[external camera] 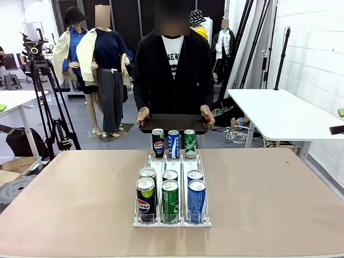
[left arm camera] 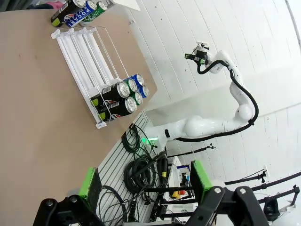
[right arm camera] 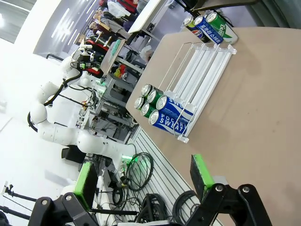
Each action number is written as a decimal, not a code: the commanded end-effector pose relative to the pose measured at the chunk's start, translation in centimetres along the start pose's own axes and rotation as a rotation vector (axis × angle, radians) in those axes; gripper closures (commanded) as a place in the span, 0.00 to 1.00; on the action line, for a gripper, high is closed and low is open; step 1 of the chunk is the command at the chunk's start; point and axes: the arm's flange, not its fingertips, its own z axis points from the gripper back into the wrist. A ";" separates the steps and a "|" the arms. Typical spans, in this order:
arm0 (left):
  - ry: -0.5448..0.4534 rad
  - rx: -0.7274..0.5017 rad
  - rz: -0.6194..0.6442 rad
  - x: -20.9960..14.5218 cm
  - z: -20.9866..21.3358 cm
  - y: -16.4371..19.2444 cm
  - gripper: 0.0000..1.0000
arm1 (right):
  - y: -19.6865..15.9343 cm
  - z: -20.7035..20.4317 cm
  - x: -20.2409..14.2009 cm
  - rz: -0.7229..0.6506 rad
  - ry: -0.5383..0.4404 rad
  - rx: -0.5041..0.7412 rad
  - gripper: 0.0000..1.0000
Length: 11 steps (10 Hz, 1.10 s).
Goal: Retrieve and hand over the desired beverage to the person.
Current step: Pick up a can of the same type that the person held from the Automatic Can Dispenser.
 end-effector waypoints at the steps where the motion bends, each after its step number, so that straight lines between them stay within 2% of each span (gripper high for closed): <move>1: -0.008 0.000 -0.007 -0.4 -0.1 -0.3 0.00 | 0.1 -0.3 -0.2 0.005 -0.009 -0.015 0.00; 11: -0.008 0.000 -0.007 -0.4 -0.1 -0.3 0.00 | 0.1 -0.3 -0.2 0.005 -0.009 -0.015 0.00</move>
